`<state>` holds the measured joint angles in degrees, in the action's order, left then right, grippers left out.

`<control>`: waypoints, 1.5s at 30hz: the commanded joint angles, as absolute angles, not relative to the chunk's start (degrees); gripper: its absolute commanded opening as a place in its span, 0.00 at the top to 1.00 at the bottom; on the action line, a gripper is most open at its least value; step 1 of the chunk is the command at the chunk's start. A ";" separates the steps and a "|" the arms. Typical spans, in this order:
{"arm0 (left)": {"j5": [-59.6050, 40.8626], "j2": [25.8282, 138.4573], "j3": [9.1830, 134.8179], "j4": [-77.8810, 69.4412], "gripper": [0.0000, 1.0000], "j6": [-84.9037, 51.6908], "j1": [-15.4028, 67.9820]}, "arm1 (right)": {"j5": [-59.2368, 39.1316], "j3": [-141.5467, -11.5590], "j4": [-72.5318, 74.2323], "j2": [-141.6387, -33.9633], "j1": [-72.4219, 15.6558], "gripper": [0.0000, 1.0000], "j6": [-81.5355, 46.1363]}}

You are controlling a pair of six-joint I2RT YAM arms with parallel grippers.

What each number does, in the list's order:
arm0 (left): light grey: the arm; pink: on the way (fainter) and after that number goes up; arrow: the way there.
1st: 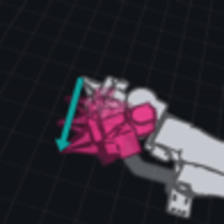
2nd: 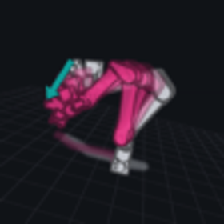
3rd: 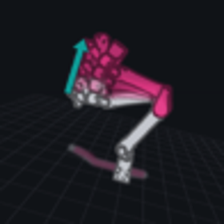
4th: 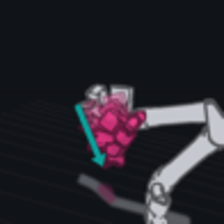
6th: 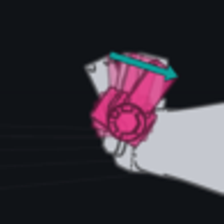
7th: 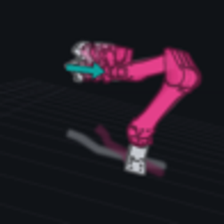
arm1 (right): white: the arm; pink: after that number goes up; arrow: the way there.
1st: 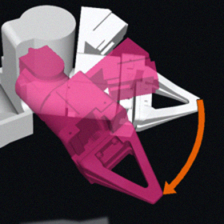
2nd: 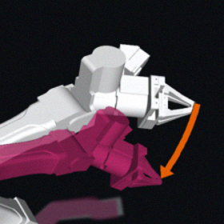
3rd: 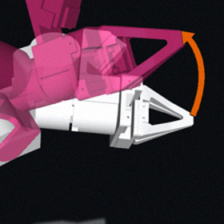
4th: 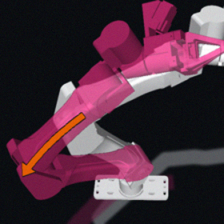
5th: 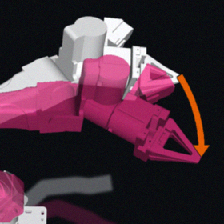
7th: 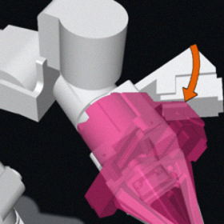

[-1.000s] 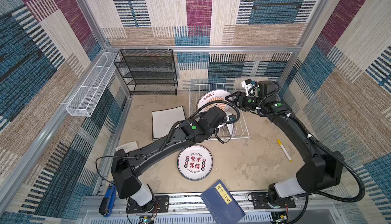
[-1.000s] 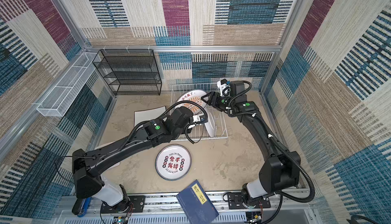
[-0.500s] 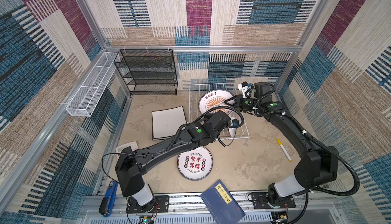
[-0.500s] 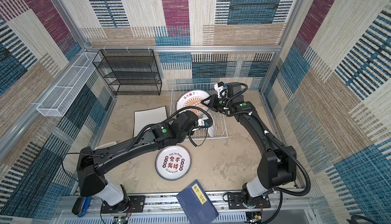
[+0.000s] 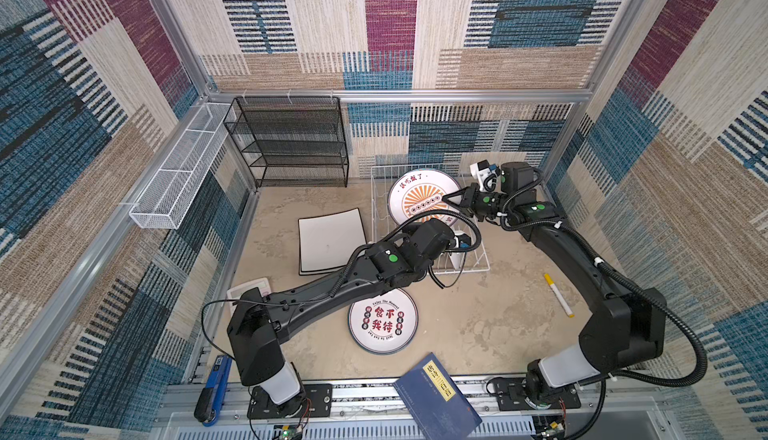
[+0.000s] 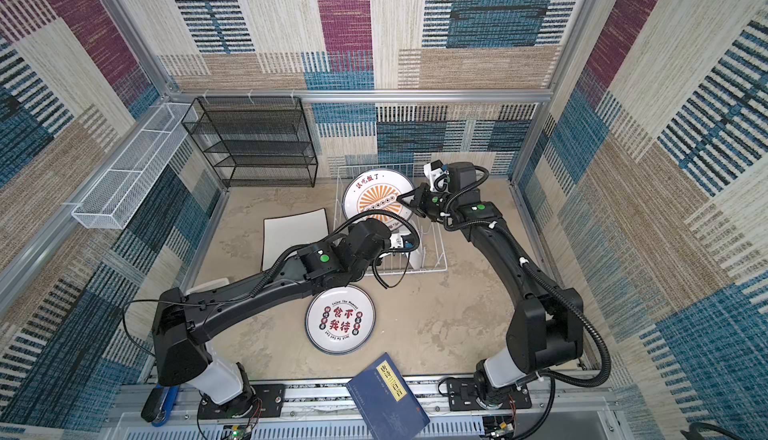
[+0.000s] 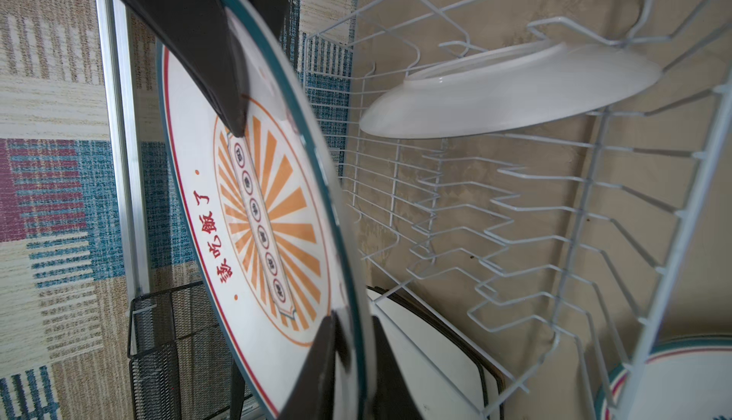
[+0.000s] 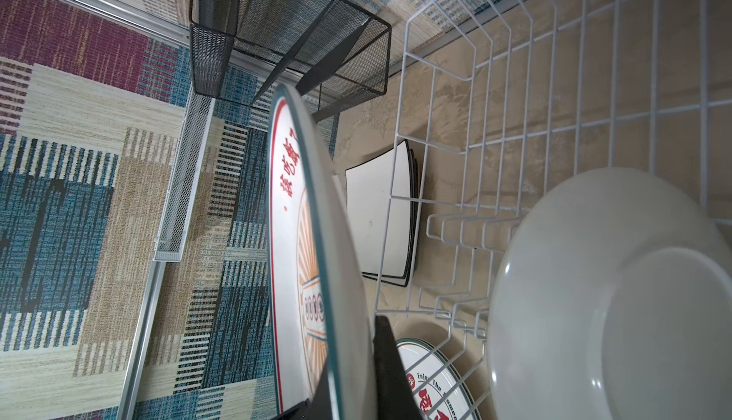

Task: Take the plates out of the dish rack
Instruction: 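Raise the plate upright while the right gripper reaches to grasp its rim, then open the right gripper and carry the plate toward the table stack with the left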

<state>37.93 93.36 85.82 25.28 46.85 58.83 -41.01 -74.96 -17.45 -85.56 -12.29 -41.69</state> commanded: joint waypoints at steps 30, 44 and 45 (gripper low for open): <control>-37.27 90.67 86.10 13.23 0.12 -34.89 24.92 | -45.90 -70.25 -6.76 -81.57 -9.22 1.00 -41.84; -42.82 97.51 89.38 11.77 0.99 -39.57 25.05 | -46.56 -69.97 -7.12 -82.27 -9.23 1.00 -41.00; -42.56 97.27 89.55 12.57 1.00 -39.34 25.03 | -46.79 -70.04 -7.10 -82.33 -9.23 1.00 -41.04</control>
<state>-40.53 97.82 89.06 13.15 -40.97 24.47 -46.85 -69.69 -9.15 -82.28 -8.75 -40.95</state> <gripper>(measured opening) 0.049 0.113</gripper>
